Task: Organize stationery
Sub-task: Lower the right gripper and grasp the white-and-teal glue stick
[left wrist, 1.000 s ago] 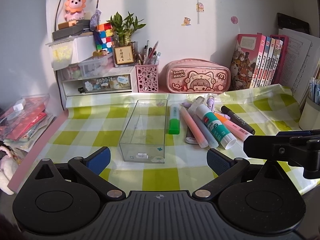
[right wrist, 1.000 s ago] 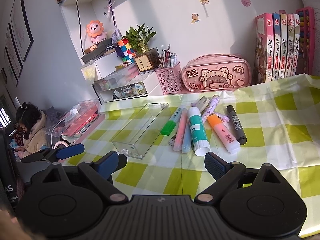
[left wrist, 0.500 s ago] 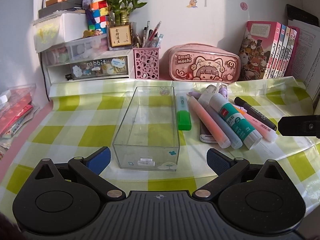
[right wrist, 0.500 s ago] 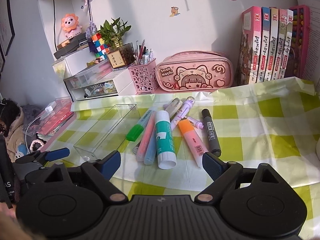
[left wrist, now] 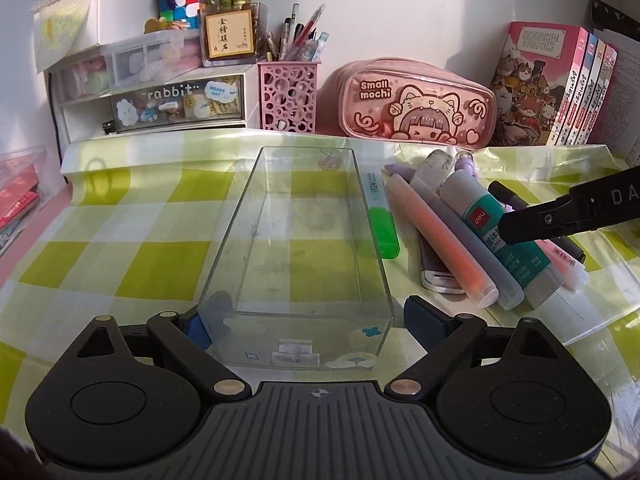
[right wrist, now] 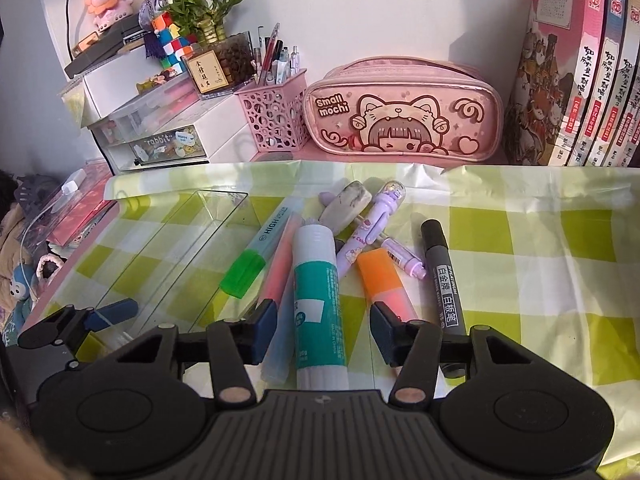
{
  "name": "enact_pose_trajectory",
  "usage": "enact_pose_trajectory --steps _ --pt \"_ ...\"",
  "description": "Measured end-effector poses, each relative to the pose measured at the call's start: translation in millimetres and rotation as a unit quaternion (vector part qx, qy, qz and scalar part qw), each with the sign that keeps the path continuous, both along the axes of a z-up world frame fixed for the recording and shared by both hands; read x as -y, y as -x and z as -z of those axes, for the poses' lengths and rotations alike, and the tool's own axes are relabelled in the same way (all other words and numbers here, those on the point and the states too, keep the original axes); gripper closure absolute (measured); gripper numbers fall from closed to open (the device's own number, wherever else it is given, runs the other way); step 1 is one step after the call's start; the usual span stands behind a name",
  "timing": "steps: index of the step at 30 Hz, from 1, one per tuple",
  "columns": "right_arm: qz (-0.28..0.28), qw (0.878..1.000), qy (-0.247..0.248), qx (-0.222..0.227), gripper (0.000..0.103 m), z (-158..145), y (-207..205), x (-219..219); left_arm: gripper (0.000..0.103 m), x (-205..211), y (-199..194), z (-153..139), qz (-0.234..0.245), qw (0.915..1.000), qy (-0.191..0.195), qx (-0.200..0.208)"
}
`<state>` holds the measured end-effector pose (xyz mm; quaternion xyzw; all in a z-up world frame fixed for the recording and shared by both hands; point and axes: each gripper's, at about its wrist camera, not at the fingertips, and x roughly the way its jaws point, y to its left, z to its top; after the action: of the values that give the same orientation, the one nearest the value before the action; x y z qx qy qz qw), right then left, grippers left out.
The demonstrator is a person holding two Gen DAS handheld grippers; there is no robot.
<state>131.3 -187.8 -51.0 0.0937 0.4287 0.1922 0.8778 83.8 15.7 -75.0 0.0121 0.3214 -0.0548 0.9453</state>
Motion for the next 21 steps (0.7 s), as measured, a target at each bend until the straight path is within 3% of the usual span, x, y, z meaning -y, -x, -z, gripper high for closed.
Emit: enact_pose_trajectory --steps 4,13,21 --pt "-0.023 0.999 0.008 -0.037 0.088 8 -21 -9 0.026 3 2 0 0.002 0.9999 -0.008 0.007" --pt "0.002 0.998 -0.011 -0.066 0.089 10 -25 -15 0.028 3 5 1 -0.002 0.9999 -0.008 0.013" --pt "0.067 0.986 -0.121 -0.097 0.089 18 -26 9 0.029 3 6 1 -0.005 0.9998 -0.008 0.018"
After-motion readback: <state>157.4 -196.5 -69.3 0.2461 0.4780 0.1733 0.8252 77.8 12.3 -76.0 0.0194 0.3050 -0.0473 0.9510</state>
